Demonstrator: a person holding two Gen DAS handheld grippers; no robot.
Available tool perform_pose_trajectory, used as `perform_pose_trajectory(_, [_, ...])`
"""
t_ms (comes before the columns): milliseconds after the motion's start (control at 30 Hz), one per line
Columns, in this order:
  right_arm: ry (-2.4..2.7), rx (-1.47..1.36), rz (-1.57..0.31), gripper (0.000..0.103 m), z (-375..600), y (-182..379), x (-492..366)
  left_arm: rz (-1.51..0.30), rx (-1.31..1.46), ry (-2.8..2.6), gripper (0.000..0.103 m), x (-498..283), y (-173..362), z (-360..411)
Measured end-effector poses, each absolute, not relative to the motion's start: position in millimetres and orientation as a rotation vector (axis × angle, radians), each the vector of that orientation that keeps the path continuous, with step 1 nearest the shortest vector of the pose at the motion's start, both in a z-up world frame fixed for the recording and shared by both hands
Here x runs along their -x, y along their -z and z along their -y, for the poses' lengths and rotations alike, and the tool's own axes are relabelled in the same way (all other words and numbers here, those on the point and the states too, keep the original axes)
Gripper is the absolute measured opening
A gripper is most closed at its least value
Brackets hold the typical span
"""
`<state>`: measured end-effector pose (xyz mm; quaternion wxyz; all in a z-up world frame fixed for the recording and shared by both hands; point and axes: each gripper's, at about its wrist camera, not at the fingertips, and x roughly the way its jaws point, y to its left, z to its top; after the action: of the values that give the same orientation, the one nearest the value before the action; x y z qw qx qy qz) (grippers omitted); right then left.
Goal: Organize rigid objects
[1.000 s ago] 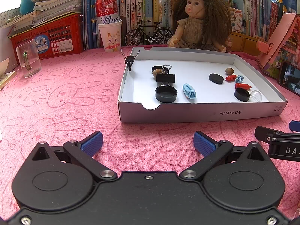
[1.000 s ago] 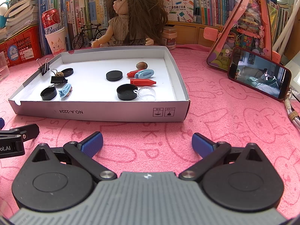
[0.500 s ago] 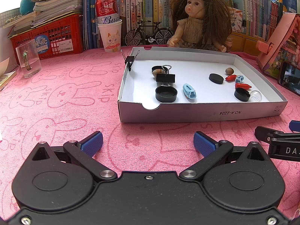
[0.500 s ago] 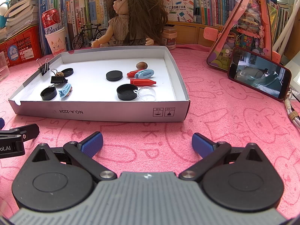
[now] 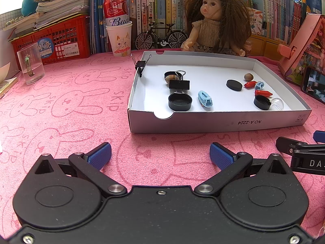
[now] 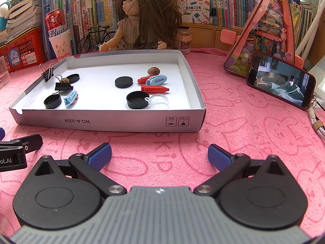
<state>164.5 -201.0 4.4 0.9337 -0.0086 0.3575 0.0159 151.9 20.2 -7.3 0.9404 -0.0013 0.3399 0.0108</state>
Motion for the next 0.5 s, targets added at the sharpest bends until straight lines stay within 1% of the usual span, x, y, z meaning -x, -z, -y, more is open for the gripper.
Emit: perform_pose_trajectory(500, [-0.032,0.018,-0.731,0.103,201.0,-4.5,-164.5,-0.694,0.002,-0.022,0.103,-152.2,7.2,-20.1])
